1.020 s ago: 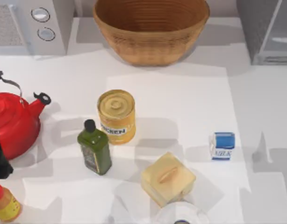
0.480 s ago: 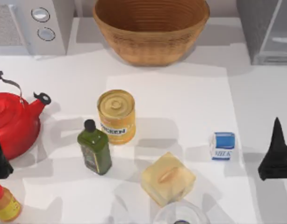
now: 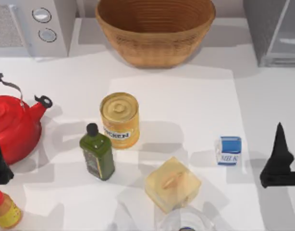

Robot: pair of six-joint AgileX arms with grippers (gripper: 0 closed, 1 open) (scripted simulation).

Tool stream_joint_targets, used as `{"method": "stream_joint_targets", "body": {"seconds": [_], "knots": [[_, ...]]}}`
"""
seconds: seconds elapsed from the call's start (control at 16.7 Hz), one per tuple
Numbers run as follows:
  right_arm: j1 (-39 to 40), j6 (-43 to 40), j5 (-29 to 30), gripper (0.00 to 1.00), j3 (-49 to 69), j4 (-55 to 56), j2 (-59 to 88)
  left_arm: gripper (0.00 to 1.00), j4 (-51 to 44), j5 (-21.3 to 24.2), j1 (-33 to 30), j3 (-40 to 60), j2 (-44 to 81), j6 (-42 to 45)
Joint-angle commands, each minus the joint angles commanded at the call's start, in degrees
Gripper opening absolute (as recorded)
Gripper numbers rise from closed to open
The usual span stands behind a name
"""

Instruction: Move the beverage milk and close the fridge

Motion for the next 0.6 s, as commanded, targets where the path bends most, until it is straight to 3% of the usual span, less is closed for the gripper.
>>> {"method": "stream_joint_targets", "body": {"seconds": [0.18, 0.6], "knots": [[0.3, 3.9, -0.9, 1.00, 3.7, -3.6, 3.6, 1.00, 0.0, 0.0, 0.0, 0.0, 0.0, 0.0], [-0.2, 23.3, -6.5, 1.00, 17.1, -22.9, 28.6, 1.00, 0.0, 0.0, 0.0, 0.0, 0.0, 0.0]]}}
